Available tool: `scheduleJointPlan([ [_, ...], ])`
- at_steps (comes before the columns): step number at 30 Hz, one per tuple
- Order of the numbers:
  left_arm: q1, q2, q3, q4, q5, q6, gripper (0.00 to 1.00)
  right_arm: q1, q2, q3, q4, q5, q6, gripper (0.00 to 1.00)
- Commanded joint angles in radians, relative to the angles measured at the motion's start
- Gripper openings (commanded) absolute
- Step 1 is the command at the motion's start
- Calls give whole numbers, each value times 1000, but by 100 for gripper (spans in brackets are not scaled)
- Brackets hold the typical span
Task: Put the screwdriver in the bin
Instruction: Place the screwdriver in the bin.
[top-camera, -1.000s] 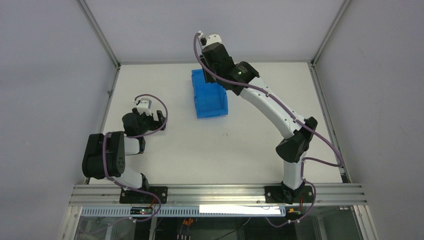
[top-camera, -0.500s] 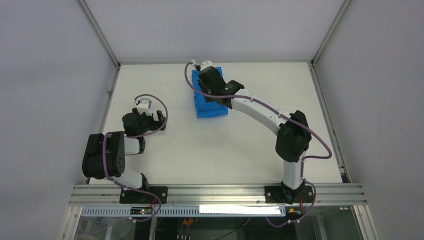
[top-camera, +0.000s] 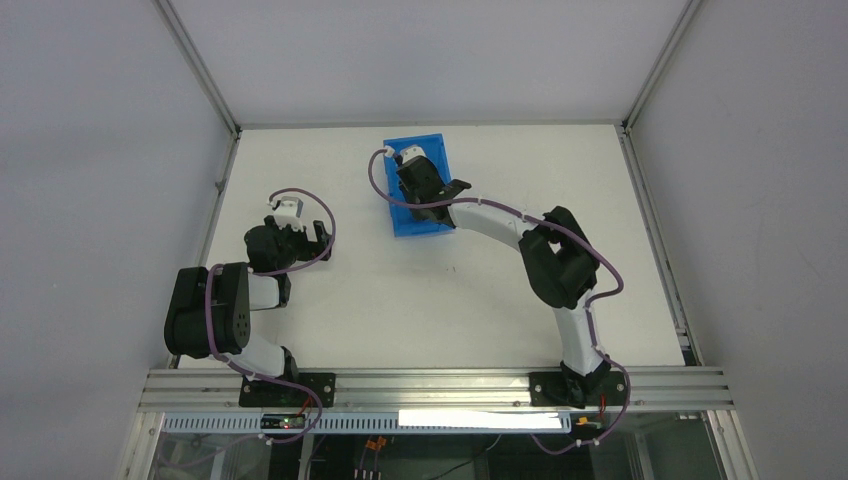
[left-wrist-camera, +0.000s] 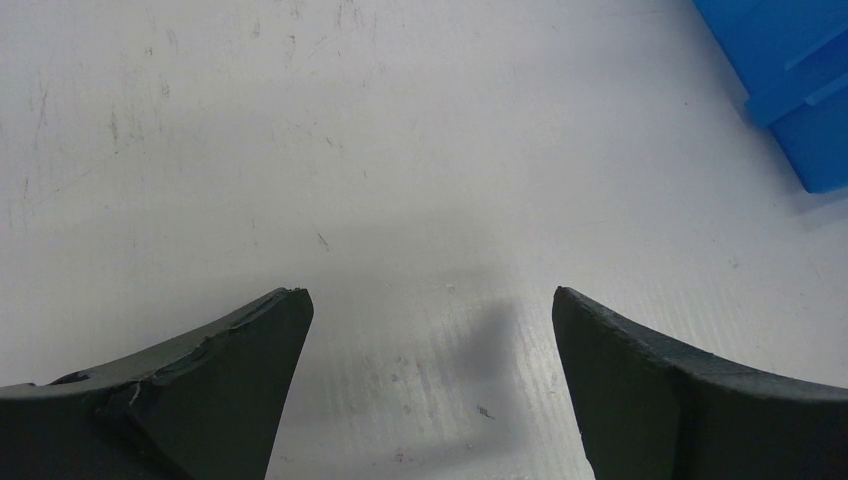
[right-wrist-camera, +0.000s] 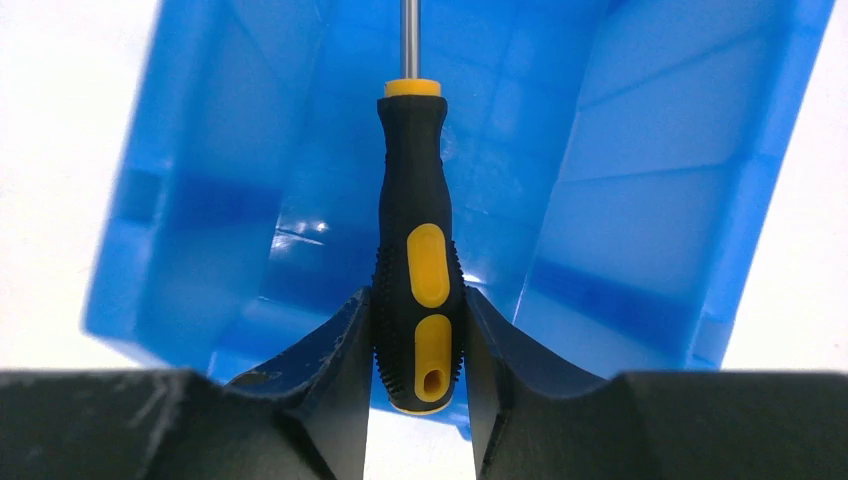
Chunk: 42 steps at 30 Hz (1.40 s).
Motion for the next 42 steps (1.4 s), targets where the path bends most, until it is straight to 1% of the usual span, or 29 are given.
scheduleJointPlan([
  [1,-2,-12,10,36,0,5,99,-22,17,0,113,-28,-6,9],
  [9,-2,-12,9,36,-1,5,99,-27,69,39,87,-43,-4,34],
  [16,-2,-12,9,36,-1,5,99,-27,23,49,58,-42,10,48],
  [18,-2,-12,10,36,-1,5,99,-26,0,52,52,-45,13,53],
  [23,-2,-12,9,36,-1,5,99,-28,-49,77,15,-46,29,55],
  [31,-2,-12,9,35,-1,5,99,-27,-129,137,-53,-55,57,61],
  [35,-2,-12,9,36,-1,5,99,-26,-159,182,-87,-55,68,78],
  [39,-2,-12,9,36,-2,5,99,-27,-171,256,-133,-59,71,87],
  [40,-2,-12,9,35,-1,5,99,-26,-170,292,-151,-57,67,91],
  [42,-2,-12,9,35,-1,5,99,-26,-164,347,-182,-48,61,97],
])
